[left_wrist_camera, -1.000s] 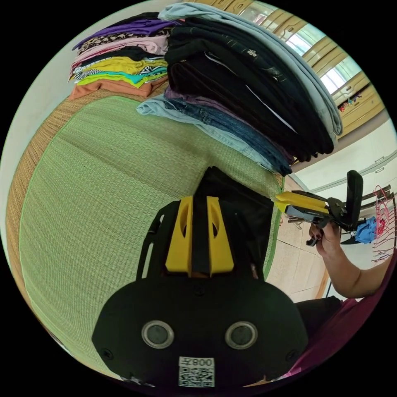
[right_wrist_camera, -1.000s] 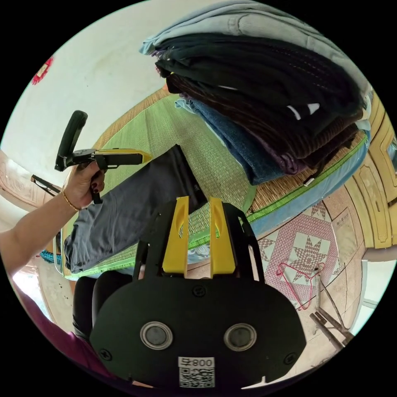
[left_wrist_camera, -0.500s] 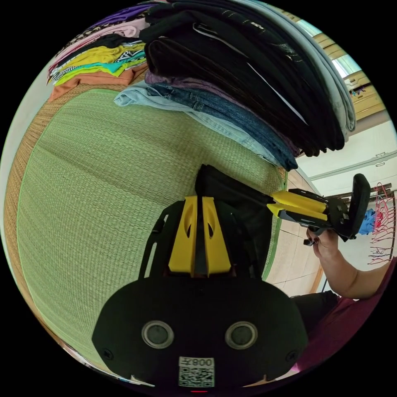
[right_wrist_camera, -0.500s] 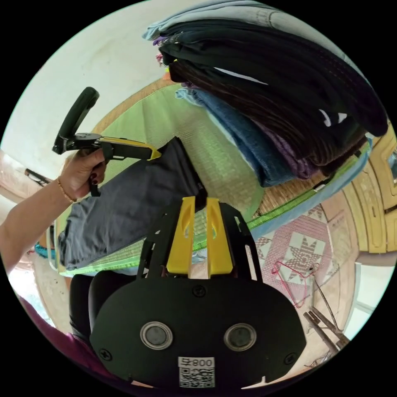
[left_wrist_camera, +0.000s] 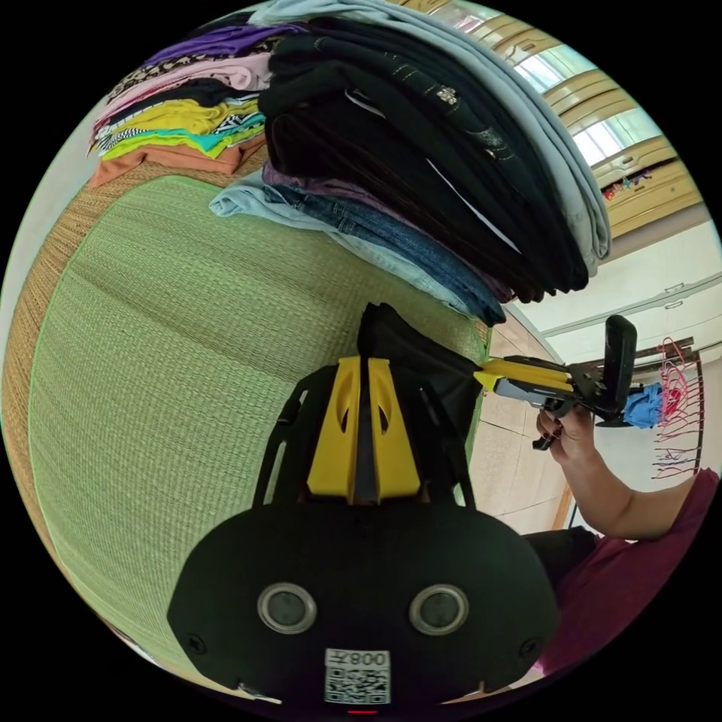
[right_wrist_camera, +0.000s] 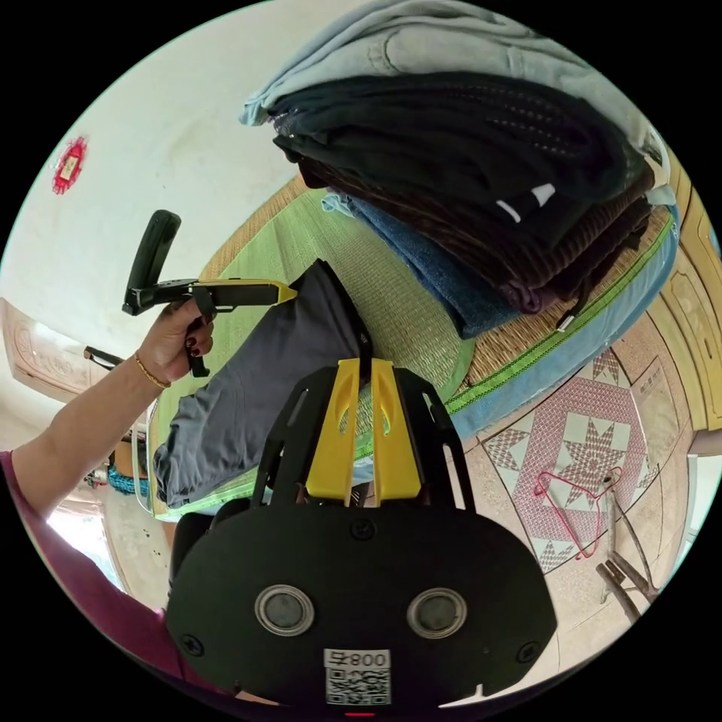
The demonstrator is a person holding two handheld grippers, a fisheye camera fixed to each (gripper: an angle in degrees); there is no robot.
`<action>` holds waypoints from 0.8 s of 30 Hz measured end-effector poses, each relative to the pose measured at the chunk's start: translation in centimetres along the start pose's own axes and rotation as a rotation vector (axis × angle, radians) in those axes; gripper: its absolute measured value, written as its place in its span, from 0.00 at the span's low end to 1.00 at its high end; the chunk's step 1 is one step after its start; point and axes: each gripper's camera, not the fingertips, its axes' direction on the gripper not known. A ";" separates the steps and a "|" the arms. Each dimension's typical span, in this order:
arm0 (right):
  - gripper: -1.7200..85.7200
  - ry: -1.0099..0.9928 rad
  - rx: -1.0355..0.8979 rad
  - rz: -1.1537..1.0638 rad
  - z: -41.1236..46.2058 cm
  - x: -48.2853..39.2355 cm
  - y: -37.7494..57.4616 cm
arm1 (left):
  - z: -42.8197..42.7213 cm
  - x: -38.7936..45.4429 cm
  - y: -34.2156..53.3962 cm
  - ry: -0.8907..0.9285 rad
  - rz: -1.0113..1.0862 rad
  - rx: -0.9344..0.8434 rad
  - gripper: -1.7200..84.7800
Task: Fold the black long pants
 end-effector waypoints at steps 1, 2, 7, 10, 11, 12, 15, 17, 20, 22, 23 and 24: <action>0.05 -0.008 0.016 -0.002 -0.6 -0.4 0.1 | -0.6 -0.1 0.3 -0.001 0.000 0.004 0.04; 0.05 -0.011 0.023 -0.002 -0.8 -0.6 0.1 | -1.8 -0.2 1.0 0.000 0.000 0.016 0.04; 0.05 -0.071 0.077 -0.037 -3.3 -3.5 0.4 | -7.9 -1.5 5.0 0.013 0.002 0.074 0.04; 0.05 -0.131 0.114 -0.085 -4.9 -6.3 0.8 | -12.6 -2.4 8.1 0.008 0.014 0.125 0.04; 0.05 -0.141 0.120 -0.098 -5.3 -7.0 0.8 | -14.6 -2.8 9.6 0.011 0.022 0.148 0.04; 0.05 -0.154 0.132 -0.125 -5.9 -8.3 1.0 | -16.7 -3.3 11.1 0.014 0.026 0.170 0.04; 0.05 -0.223 0.152 -0.189 -7.1 -11.9 1.4 | -22.2 -4.8 15.8 0.027 0.033 0.236 0.04; 0.05 -0.261 0.154 -0.232 -7.5 -14.2 1.6 | -25.4 -6.0 19.0 0.041 0.027 0.277 0.04; 0.05 -0.332 0.134 -0.315 -7.6 -18.7 2.0 | -30.4 -8.5 25.0 0.070 0.007 0.338 0.04; 0.05 -0.392 0.087 -0.402 -7.0 -22.9 2.6 | -33.1 -10.2 29.0 0.090 -0.008 0.369 0.04; 0.05 -0.402 0.071 -0.423 -6.7 -24.0 2.8 | -34.8 -11.4 32.0 0.101 -0.018 0.390 0.04; 0.05 -0.424 0.036 -0.462 -6.0 -26.2 3.1 | -36.4 -12.5 35.0 0.106 -0.032 0.408 0.04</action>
